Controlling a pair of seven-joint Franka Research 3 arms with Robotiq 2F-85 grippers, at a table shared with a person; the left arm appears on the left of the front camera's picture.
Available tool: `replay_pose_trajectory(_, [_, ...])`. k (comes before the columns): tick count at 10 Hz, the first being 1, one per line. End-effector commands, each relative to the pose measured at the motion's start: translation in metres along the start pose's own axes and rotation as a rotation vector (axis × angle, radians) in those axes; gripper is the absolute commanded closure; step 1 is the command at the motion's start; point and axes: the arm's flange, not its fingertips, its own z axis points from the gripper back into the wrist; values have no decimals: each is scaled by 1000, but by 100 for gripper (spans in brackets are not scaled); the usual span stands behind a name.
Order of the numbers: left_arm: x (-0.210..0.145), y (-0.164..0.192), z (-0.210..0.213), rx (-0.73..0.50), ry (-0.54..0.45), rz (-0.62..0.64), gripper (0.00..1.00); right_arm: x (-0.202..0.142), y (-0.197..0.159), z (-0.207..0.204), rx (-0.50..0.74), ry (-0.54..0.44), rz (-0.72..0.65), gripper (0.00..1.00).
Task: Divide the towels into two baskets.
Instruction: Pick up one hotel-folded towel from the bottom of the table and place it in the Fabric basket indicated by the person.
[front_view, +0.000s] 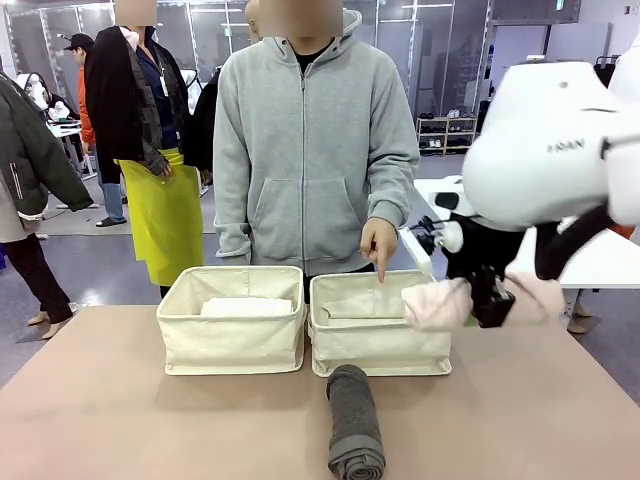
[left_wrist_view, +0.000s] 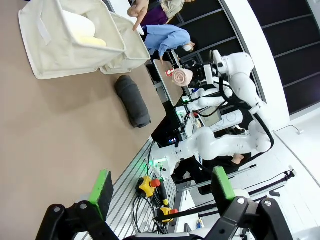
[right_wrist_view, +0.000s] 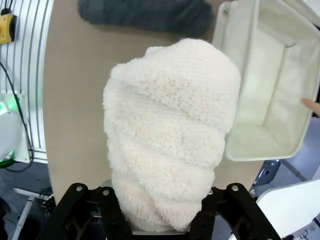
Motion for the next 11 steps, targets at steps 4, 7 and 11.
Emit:
replay_pose_trajectory(4, [-2,-4,2,-8,-7,-13,0,58,-110,-27,-27,50,5,70])
replay_pose_trajectory(7, [-2,-4,2,-8,-7,-13,0,77,-168,-71,-20,28,9,70])
replay_pose_trajectory(11, [-2,-4,2,-8,-7,-13,0,86,-219,-129,21,-6,1,70])
